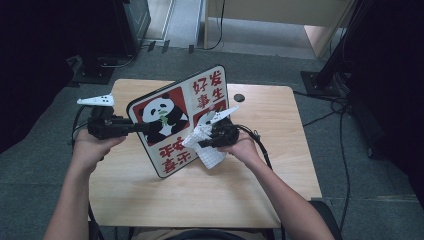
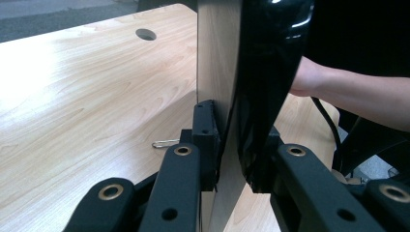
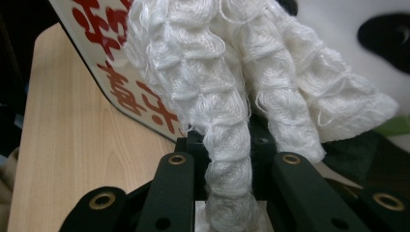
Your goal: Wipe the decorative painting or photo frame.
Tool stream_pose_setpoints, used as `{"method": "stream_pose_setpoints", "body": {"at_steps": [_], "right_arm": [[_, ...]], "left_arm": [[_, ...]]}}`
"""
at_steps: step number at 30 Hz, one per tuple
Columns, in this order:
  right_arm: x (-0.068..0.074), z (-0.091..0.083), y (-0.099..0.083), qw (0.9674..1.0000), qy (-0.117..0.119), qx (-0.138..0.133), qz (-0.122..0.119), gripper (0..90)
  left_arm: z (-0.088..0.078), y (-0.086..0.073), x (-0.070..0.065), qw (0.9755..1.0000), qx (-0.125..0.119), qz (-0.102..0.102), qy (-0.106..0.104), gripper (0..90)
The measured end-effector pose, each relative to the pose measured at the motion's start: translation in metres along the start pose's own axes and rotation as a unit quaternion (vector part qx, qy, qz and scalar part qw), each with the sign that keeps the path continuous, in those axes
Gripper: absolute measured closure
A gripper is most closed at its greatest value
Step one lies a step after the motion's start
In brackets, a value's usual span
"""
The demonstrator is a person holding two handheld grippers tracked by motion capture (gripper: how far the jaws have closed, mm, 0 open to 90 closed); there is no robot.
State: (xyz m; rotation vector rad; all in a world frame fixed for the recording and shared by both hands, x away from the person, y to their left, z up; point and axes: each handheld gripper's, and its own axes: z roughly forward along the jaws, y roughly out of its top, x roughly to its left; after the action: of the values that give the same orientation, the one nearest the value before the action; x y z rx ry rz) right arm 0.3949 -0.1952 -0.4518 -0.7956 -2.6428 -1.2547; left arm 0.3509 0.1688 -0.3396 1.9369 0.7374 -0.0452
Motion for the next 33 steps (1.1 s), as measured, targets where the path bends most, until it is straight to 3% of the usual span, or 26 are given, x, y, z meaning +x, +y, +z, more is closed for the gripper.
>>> {"method": "stream_pose_setpoints", "body": {"at_steps": [8,16,21,33], "right_arm": [[-0.001,0.007,-0.009,0.9999,0.0,0.015,0.004,77.7],[0.001,0.004,-0.004,0.9996,-0.004,0.028,0.001,78.0],[0.007,-0.009,0.009,0.9998,0.007,0.018,0.011,78.5],[0.033,-0.055,0.062,0.9994,0.001,-0.033,-0.011,79.4]], "left_arm": [[0.0,0.0,0.0,1.0,0.0,-0.001,0.001,78.4],[0.0,0.0,-0.001,1.0,0.001,0.0,0.004,78.4],[0.0,0.0,-0.001,1.0,0.0,0.0,0.005,78.5],[0.0,0.0,-0.002,1.0,-0.003,-0.004,0.007,78.6]]}}
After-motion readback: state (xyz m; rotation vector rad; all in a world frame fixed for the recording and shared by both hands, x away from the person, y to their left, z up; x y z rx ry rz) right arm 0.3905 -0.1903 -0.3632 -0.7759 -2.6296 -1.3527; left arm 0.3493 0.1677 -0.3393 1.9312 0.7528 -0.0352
